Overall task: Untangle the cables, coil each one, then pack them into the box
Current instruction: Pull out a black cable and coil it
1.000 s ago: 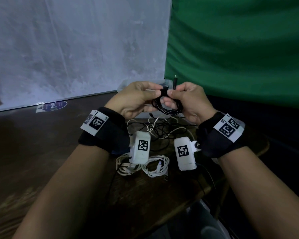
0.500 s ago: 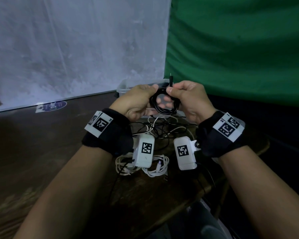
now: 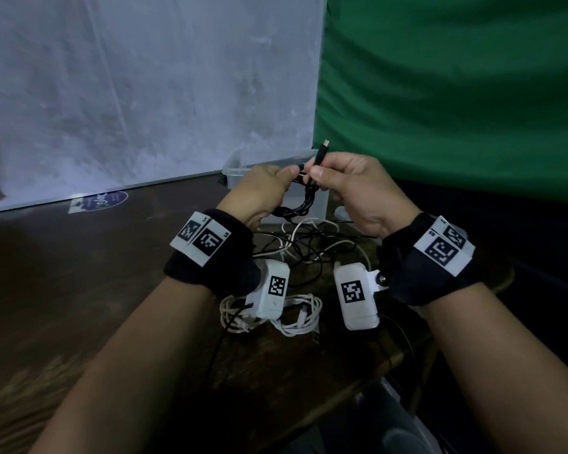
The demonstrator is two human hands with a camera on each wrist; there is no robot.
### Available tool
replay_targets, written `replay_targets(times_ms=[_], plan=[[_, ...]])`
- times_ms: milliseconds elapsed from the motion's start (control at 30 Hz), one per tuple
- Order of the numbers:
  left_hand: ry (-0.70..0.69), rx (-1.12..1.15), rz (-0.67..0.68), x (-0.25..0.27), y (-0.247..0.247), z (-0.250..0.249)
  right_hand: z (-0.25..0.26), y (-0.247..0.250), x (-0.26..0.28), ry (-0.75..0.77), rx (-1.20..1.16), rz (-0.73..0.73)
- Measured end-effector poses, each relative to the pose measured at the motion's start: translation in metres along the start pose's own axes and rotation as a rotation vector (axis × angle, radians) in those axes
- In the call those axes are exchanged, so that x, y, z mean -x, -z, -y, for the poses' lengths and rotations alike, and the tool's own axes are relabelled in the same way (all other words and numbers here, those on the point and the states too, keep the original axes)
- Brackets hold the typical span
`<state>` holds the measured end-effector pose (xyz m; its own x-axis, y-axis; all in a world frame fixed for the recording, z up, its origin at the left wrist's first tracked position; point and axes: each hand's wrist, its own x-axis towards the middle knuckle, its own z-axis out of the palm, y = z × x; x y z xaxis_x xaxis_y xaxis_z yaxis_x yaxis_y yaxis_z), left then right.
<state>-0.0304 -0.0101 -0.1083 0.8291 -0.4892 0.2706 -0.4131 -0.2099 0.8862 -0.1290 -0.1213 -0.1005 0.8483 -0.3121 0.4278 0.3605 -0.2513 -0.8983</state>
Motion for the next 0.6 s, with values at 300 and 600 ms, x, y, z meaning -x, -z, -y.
replay_targets(times_ms=[300, 600], plan=[[-0.028, 0.024, 0.02, 0.004, -0.004, -0.002, 0.003, 0.006, -0.002, -0.024, -0.01, -0.02], [-0.092, 0.044, 0.076, 0.005, -0.008, -0.001, -0.003, 0.004, -0.01, -0.145, 0.1, -0.225]])
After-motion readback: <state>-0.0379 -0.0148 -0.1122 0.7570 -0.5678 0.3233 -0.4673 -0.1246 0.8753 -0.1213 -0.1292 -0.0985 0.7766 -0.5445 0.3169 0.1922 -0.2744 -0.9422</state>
